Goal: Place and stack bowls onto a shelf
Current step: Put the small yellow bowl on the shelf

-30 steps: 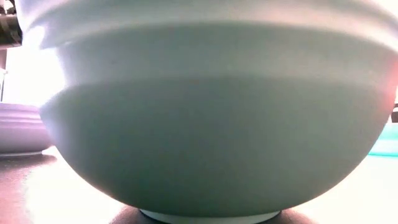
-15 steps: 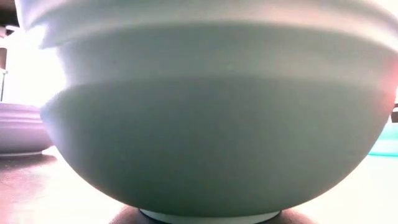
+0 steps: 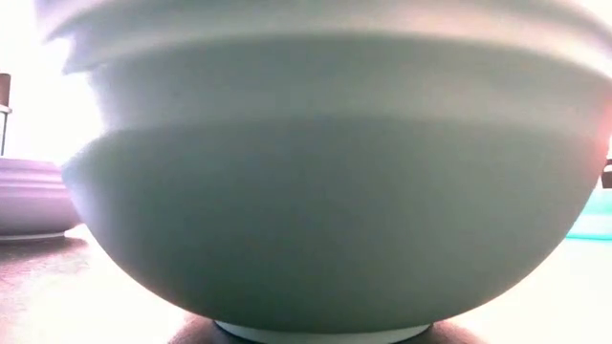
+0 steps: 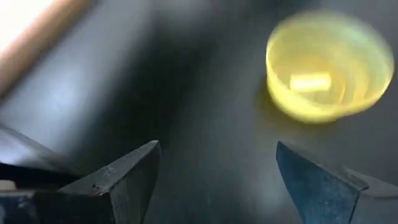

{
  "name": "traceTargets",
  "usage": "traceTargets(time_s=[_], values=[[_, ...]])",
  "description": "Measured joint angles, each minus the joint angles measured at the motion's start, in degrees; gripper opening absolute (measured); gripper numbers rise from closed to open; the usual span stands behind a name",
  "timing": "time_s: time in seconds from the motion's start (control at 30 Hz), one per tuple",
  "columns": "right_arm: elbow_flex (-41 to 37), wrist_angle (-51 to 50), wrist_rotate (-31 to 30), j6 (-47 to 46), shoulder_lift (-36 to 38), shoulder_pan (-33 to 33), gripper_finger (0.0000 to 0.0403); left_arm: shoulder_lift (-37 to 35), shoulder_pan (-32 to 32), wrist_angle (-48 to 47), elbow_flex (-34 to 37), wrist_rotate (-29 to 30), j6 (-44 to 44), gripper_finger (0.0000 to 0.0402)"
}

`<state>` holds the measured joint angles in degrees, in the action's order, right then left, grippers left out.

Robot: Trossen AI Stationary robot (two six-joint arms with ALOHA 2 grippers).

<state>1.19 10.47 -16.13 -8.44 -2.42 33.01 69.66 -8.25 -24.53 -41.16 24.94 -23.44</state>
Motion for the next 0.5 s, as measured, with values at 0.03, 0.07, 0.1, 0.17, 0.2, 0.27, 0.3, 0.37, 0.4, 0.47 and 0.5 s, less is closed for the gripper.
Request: traceTargets(time_s=[0.03, 0.07, 0.1, 0.17, 0.2, 0.27, 0.3, 0.37, 0.4, 0.47, 0.5], values=[[0.00, 0.01, 0.01, -0.05, 0.00, 0.01, 0.0185, 1.70, 0.74, -1.69, -1.09, -2.61, 0.00, 0.0302], [0.00, 0.01, 0.01, -0.07, 0.01, 0.00, 0.0185, 3.28, 1.39, -2.84, -1.95, -4.98, 0.04, 0.0302], [0.00, 0.01, 0.01, -0.05, 0.01, 0.01, 0.0185, 4.73, 1.72, -3.12, -2.57, -6.89, 0.40, 0.0302], [0.00, 0.01, 0.00, 0.01, -0.01, 0.00, 0.0185, 7.08, 1.70, -3.00, -3.35, -9.66, 1.64, 0.0302], [0.01, 0.01, -0.01, -0.02, 0.00, 0.00, 0.0185, 8.03, 1.40, -2.86, -3.71, -10.02, 2.76, 0.0302], [0.01, 0.01, 0.00, -0.07, -0.01, 0.00, 0.0185, 9.35, 0.44, -1.52, -4.59, -10.35, 5.19, 0.0302], [0.02, 0.01, 0.00, -0.04, 0.00, 0.01, 0.0185, 9.92, -0.03, -0.83, -5.09, -10.18, 6.61, 0.0302], [0.01, 0.01, -0.01, 0.04, 0.00, 0.01, 0.0185, 11.28, -0.72, 0.00, -6.21, -9.66, 9.06, 0.0302], [0.02, 0.01, 0.00, 0.03, 0.00, 0.00, 0.0185, 12.14, -0.87, 0.26, -6.87, -9.67, 9.84, 0.0302], [0.00, 0.01, -0.01, 0.04, 0.00, 0.02, 0.0185, 14.03, -0.84, 1.10, -8.27, -9.67, 10.32, 0.0302], [0.00, 0.00, -0.01, 0.04, 0.01, 0.02, 0.0185, 15.18, -0.82, 1.63, -9.17, -9.72, 10.32, 0.0302]])
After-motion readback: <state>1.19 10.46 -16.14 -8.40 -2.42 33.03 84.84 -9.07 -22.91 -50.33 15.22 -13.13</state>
